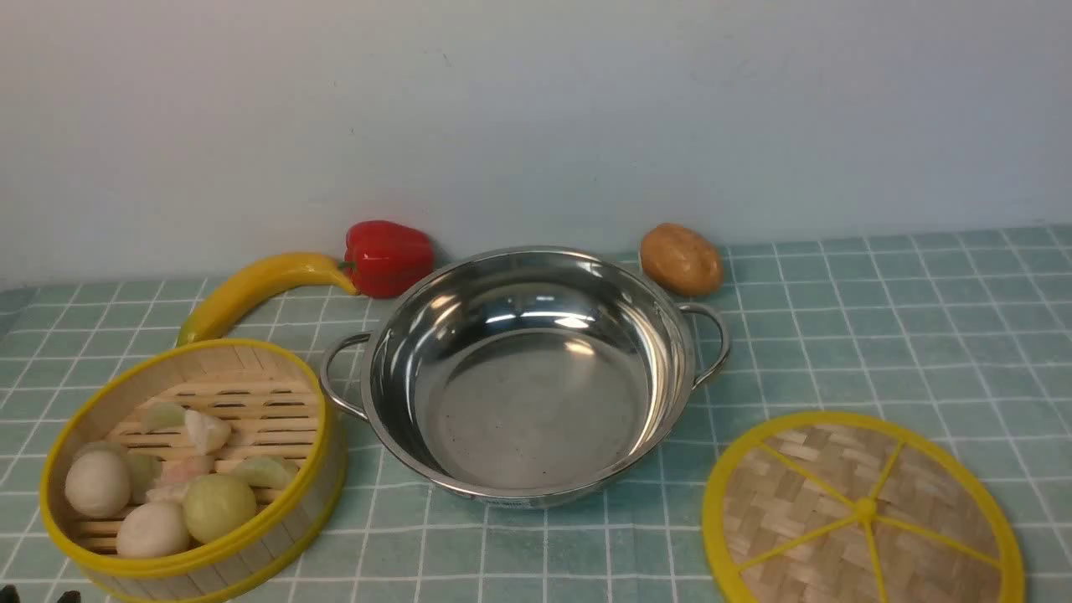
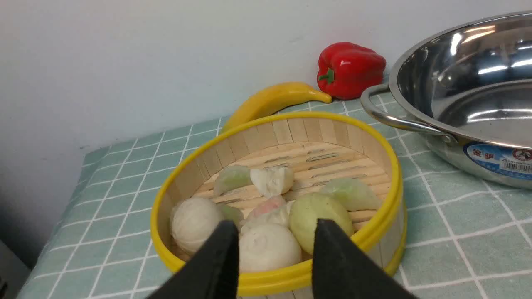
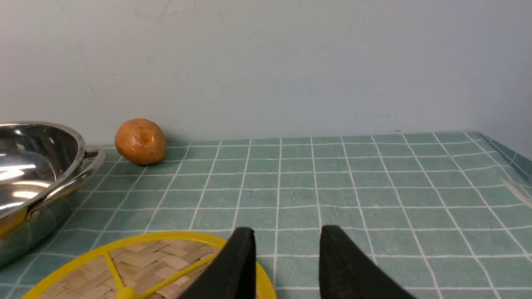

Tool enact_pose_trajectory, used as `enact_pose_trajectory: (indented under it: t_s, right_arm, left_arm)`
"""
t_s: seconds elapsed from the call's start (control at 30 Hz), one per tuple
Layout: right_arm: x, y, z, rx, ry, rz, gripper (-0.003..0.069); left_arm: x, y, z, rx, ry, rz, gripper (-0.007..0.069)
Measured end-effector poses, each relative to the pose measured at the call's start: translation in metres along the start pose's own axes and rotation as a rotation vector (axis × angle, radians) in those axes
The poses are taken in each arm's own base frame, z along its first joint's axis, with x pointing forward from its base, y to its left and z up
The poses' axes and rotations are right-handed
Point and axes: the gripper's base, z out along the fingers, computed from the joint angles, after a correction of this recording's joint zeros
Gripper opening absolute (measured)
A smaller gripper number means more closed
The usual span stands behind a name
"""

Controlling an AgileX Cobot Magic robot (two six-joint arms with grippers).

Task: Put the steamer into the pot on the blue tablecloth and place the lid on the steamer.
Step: 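Grasp the rim of the steamer basket holding the buns with the left gripper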

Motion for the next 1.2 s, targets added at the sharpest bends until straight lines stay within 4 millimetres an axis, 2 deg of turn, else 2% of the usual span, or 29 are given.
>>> enact_pose_trajectory:
  t_s: [0.67,0.77,0.8,0.83,0.9,0.93,1.0,1.03,1.1,1.2]
  right_arm:
    - [0.0,0.0,0.0,0.0,0.0,0.0,0.0242]
    - [-0.001,0.001,0.0,-0.012,-0.011,0.045,0.0242]
    - [-0.003,0.002,0.0,-0.026,-0.028,0.103,0.0242]
    - [-0.006,0.004,0.0,-0.052,-0.056,0.209,0.0242]
    - [-0.014,0.007,-0.001,-0.107,-0.13,0.466,0.0242]
    - [-0.014,0.007,-0.001,-0.11,-0.137,0.473,0.0242]
    - [-0.021,0.007,-0.003,-0.152,-0.201,0.691,0.0242]
    - [-0.022,0.006,-0.003,-0.155,-0.206,0.717,0.0242]
    - [-0.028,0.004,-0.004,-0.182,-0.267,0.878,0.0242]
    - [-0.031,0.003,-0.005,-0.195,-0.306,0.952,0.0242]
  left_arm:
    - [0.0,0.0,0.0,0.0,-0.001,0.001,0.0243]
    - [-0.001,0.0,0.0,0.004,-0.011,-0.025,0.0243]
    - [-0.003,-0.001,0.0,0.01,-0.028,-0.062,0.0243]
    - [-0.006,-0.002,0.0,0.026,-0.06,-0.174,0.0243]
    - [-0.014,-0.003,-0.001,0.068,-0.147,-0.48,0.0243]
    - [-0.015,-0.003,-0.001,0.067,-0.154,-0.48,0.0243]
    - [-0.022,-0.001,-0.003,0.106,-0.229,-0.795,0.0243]
    - [-0.023,-0.001,-0.003,0.105,-0.235,-0.795,0.0243]
    - [-0.028,0.003,-0.004,0.125,-0.298,-1.004,0.0243]
    - [-0.031,0.006,-0.006,0.124,-0.346,-1.074,0.0243]
